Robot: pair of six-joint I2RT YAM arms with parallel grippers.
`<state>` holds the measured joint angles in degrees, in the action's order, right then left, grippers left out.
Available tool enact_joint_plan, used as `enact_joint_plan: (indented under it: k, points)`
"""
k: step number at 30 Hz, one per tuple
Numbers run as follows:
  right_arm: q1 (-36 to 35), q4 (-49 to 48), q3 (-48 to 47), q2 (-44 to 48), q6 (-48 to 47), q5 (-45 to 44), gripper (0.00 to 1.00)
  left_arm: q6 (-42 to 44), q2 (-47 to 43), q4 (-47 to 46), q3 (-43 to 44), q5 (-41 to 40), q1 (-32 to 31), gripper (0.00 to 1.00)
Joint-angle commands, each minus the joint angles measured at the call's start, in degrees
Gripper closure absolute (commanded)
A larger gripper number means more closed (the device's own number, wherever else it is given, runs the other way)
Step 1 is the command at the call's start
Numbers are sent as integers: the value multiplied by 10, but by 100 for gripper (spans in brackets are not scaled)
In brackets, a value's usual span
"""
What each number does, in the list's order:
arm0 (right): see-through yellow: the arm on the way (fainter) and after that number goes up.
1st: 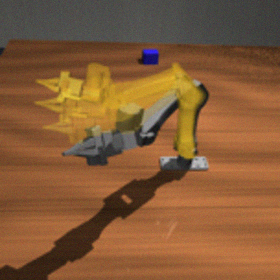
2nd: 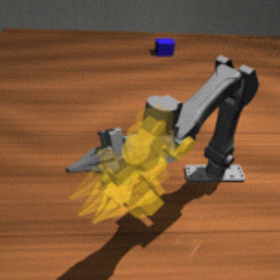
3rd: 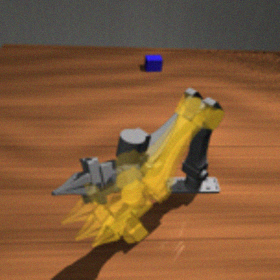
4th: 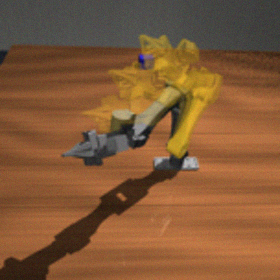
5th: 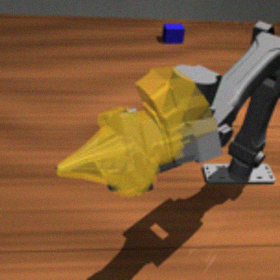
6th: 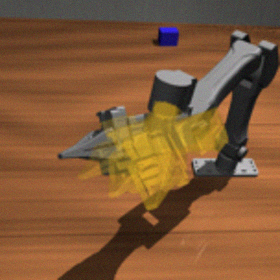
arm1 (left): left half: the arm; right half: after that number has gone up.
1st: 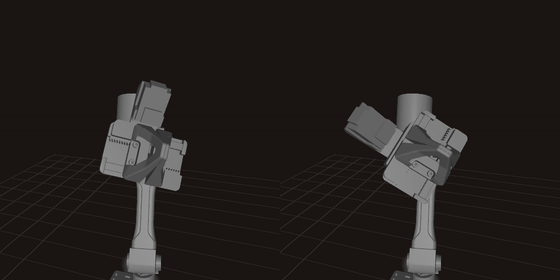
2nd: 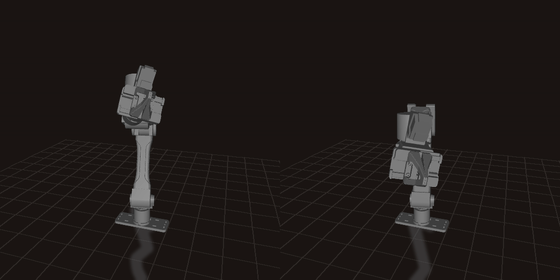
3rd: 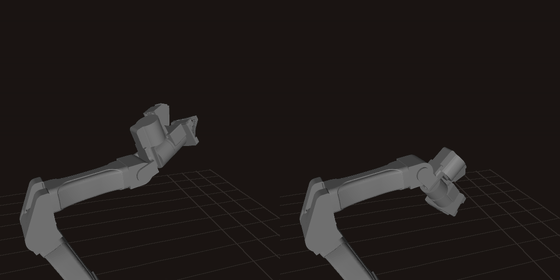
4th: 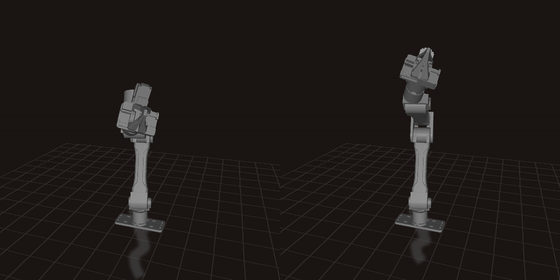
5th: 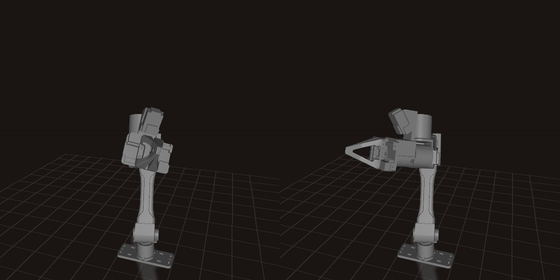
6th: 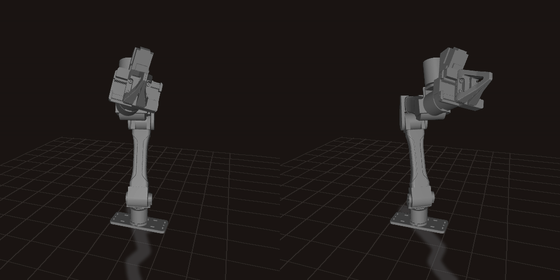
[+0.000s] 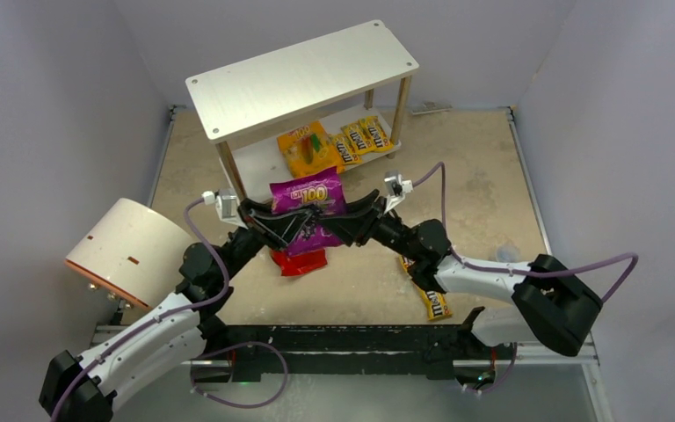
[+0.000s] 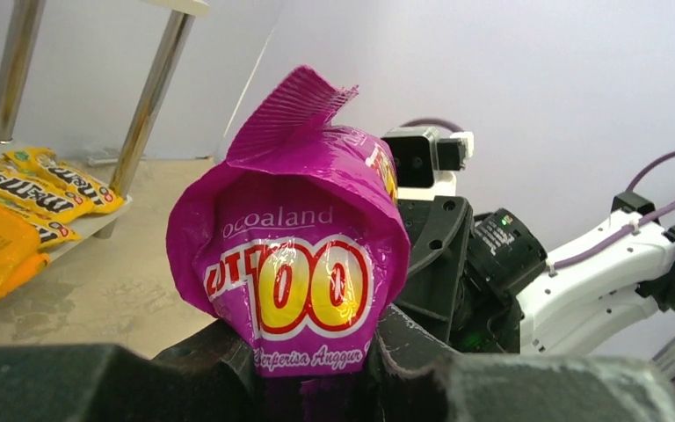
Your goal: Place and organize the candy bags onto the shelf
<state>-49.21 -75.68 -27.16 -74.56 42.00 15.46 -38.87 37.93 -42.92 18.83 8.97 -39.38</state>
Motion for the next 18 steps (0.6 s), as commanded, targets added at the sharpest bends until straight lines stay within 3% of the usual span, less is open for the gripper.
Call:
enact_joint_plan:
  k: [1,3,6,8,12,18]
  points:
    - [-12,-98,-47,-11,39,63,70,-22,3,-50,12,7,-4,92]
    - [-13,-74,-53,-8,34,60,86,-14,-5,-3,26,-14,-4,80]
    - [-12,16,-59,8,27,37,100,10,-29,139,74,-81,-4,41]
    - [-12,73,-57,26,10,9,100,22,-47,244,107,-132,-4,22]
    - [-12,205,-60,71,-37,-51,100,28,-80,474,165,-230,-4,17]
    - [-6,391,-105,99,-116,-104,100,-32,-113,715,229,-358,-4,13]
